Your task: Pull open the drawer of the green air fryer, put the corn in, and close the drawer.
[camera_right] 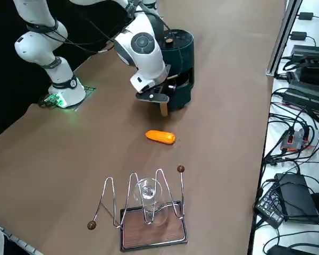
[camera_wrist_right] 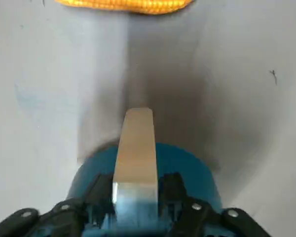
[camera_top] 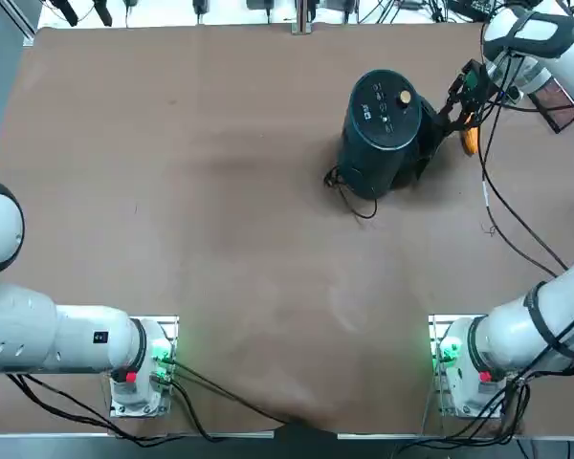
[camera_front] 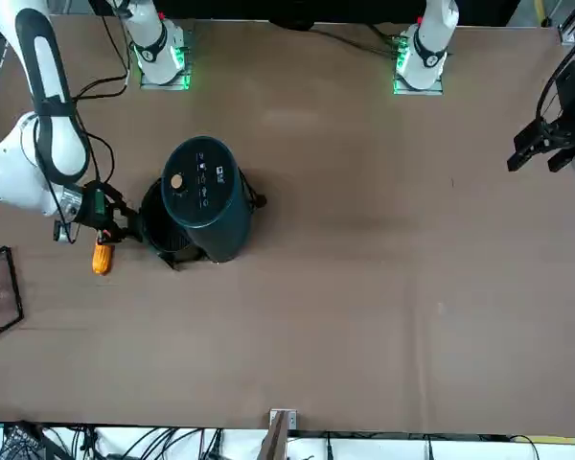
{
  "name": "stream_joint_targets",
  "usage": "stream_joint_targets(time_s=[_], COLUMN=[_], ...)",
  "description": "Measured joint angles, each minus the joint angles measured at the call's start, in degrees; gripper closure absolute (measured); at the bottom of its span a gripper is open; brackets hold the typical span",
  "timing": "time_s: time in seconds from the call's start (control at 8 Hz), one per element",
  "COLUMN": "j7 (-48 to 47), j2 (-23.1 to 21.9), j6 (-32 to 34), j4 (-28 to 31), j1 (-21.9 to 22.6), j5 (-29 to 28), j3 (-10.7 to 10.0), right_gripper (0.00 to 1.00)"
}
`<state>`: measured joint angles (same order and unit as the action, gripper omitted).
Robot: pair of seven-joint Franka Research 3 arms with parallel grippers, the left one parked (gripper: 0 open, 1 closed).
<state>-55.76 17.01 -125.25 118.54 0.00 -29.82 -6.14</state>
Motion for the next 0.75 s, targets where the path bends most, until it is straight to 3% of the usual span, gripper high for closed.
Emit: stream_joint_targets(time_s=[0.25,0.5,0.75], j7=[0.27,0.32,2.19], j2=[-0.03,-0.15,-0.20], j6=[-0.03,1.97,6.75], j4=[-0.23,-2.21,-6.56], j1=[-0.01,-0.23,-1.54], j5=[0.11,2.28,8.75], j3=[0.00,-0.41,-2.03], right_gripper=[0.00,0.00,0.00])
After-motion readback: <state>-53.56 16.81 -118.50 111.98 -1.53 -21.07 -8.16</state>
